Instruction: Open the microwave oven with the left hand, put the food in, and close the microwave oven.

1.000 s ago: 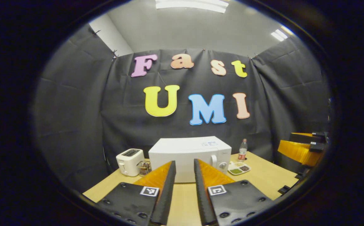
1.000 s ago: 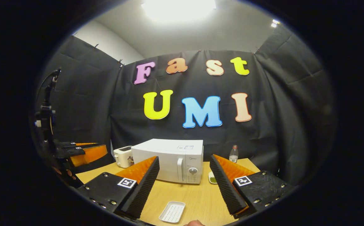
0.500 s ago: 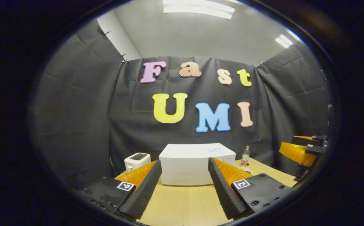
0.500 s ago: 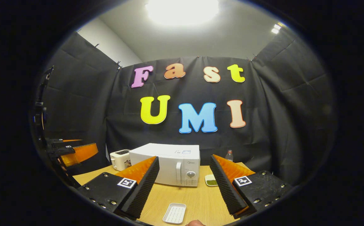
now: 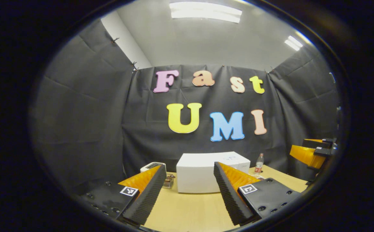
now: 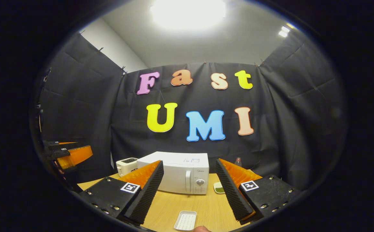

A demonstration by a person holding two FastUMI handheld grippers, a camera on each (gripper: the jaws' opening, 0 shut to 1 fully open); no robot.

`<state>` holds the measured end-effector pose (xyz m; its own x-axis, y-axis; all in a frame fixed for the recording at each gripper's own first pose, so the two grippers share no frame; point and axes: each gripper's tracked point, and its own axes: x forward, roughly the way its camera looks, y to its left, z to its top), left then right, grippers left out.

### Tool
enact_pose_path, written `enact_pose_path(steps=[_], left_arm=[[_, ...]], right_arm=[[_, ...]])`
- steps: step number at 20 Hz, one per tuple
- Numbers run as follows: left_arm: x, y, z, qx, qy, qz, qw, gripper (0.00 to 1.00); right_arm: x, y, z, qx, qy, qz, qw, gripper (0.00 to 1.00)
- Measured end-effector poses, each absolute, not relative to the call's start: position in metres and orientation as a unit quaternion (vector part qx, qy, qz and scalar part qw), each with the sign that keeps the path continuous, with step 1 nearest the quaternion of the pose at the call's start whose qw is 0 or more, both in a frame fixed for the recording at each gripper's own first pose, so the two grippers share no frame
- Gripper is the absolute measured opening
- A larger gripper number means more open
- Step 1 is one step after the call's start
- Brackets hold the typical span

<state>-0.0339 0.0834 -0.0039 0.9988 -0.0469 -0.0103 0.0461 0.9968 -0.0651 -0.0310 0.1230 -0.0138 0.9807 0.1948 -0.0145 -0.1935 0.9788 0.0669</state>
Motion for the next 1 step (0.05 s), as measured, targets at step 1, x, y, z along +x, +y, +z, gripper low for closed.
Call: enact_pose_path(steps=[1], left_arm=[[-0.0366, 0.0848, -0.0035, -0.033, 0.005, -0.022, 0.999, 1.00]], right_arm=[[-0.0334, 0.1232, -0.0140, 0.033, 0.013, 0.098, 0.995, 0.98]])
